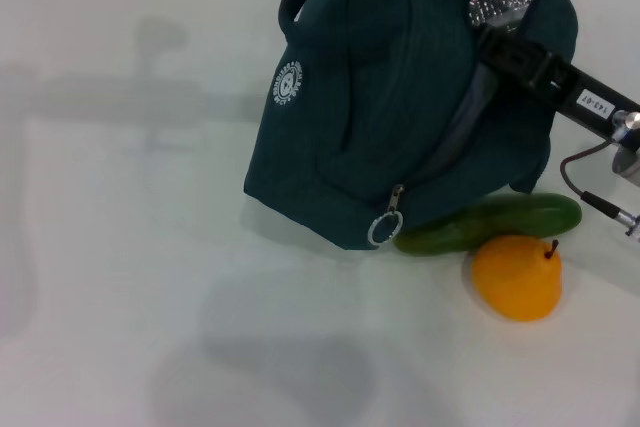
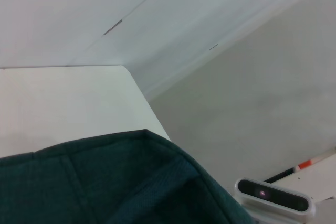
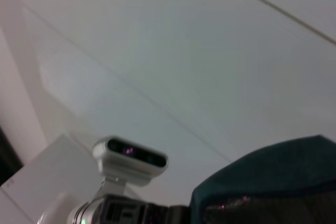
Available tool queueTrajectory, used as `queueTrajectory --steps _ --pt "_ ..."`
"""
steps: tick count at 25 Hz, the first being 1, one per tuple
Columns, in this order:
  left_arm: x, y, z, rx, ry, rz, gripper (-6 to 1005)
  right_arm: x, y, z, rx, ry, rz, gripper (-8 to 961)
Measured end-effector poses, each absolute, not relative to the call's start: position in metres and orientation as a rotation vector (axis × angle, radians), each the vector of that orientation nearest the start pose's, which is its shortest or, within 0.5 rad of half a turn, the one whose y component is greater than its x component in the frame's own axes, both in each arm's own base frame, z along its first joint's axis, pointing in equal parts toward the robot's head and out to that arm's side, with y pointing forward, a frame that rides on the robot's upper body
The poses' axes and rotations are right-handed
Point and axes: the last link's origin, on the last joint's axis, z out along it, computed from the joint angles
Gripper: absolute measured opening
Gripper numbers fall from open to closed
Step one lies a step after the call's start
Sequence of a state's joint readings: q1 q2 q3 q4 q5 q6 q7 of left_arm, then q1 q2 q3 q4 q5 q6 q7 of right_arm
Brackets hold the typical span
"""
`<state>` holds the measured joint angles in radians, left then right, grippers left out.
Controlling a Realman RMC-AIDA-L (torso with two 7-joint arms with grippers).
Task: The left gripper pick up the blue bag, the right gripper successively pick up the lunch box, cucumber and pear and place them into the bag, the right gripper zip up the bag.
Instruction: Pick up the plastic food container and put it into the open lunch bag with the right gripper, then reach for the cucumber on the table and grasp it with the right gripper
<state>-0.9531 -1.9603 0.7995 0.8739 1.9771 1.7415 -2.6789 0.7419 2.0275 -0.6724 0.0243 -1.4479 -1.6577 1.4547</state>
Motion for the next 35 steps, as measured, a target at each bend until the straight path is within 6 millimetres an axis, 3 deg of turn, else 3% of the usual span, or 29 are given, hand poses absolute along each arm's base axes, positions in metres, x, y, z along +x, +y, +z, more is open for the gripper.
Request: queueTrajectory --steps 6,10,13,22,24,31,32,35 --pt "-0.087 0.405 0.063 -2.8 -1.583 -0.618 49 0.2 0.338 -0.024 -2.371 1.16 1.653 96" --pt "-0.089 0.404 0.062 -2.802 -1.584 -0.61 49 0.207 0.333 -0.014 -2.411 1.081 1.638 244" --pt "-0.093 0.403 0.062 -2.798 -1.586 -0.608 49 0.213 0.323 0.002 -2.439 0.928 1.662 371" --pt "-0.112 0.398 0.063 -2.769 -1.598 -0.627 50 0.248 0.283 0.074 -2.465 0.483 1.603 746" --pt "-0.114 0.398 0.063 -2.768 -1.592 -0.629 50 0.258 0.274 0.103 -2.555 0.394 1.512 771" --pt "-0.115 0.397 0.062 -2.769 -1.591 -0.642 50 0.271 0.278 0.133 -2.774 0.435 1.201 844" --pt "-0.115 0.397 0.062 -2.769 -1.591 -0.644 49 0.274 0.287 0.14 -2.836 0.509 1.041 843" --pt "-0.115 0.397 0.061 -2.767 -1.595 -0.647 49 0.273 0.298 0.149 -2.889 0.578 0.873 841"
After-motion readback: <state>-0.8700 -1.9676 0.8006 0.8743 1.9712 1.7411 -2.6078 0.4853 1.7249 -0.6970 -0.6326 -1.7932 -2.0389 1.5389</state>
